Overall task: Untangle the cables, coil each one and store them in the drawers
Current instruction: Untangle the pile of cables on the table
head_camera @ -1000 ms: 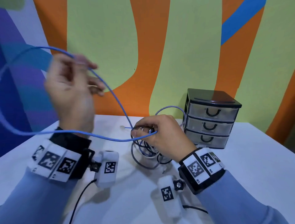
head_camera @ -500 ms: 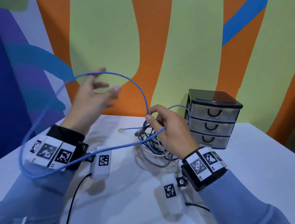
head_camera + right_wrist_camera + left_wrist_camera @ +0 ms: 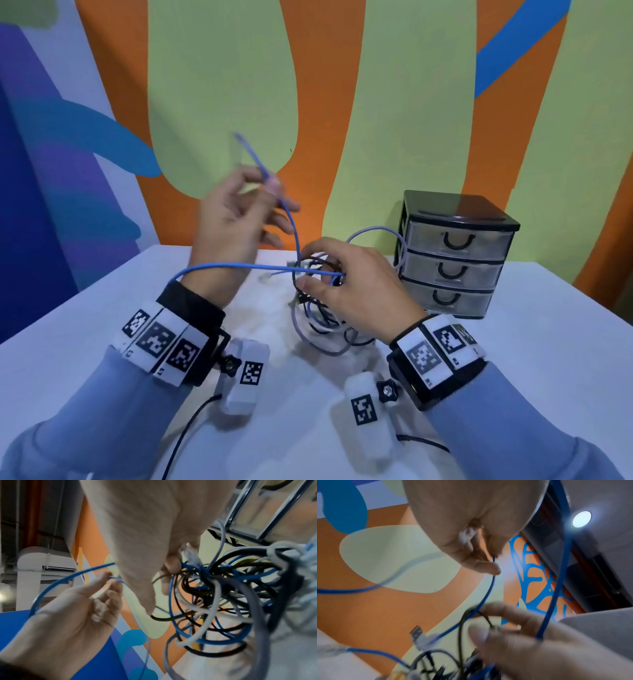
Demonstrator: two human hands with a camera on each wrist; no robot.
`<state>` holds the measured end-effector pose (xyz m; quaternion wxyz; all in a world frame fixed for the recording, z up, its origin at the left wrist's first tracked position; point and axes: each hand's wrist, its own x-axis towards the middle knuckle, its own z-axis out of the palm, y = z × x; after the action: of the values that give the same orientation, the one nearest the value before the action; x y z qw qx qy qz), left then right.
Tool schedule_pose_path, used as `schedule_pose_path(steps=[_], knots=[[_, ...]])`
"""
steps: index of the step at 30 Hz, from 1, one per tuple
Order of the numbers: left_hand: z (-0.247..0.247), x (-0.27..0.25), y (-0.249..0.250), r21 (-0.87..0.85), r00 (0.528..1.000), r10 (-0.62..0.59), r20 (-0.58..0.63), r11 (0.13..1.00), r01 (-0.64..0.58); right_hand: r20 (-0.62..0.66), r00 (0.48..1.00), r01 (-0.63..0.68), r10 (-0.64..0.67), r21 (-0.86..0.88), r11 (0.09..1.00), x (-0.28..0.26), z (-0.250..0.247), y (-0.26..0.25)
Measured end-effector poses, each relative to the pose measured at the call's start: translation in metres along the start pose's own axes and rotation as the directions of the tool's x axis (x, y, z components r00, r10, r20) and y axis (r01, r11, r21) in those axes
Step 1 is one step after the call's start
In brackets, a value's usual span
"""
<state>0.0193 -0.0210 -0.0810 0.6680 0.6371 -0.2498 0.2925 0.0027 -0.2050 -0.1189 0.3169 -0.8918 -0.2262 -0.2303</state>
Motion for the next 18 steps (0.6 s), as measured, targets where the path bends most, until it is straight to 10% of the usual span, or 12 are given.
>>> schedule_pose_path(steps=[4,8,12,18], knots=[[-0.030,0.016,0.016,-0.107,0.921,0.111,-0.374,0.981,-0.162,0.041,0.998,-0.033,0.037,-0.102,0.994,0.000,0.003,0.005],[-0.067,0.030,-0.004,0.188,0.915,-0.022,-0.402,0.976,0.106,-0.088,0.996,-0.017,0.027,0.113,0.993,0.003,0.008,0.015],[-0.081,0.026,-0.027,0.787,0.975,-0.180,-0.128,0.580,0.210,-0.166,0.986,0.047,0.015,0.362,0.931,0.003,0.009,0.015],[-0.076,0.016,-0.046,0.967,0.896,-0.445,-0.005,0.225,0.117,-0.297,0.944,-0.038,0.144,0.335,0.941,0.007,-0.001,0.024]])
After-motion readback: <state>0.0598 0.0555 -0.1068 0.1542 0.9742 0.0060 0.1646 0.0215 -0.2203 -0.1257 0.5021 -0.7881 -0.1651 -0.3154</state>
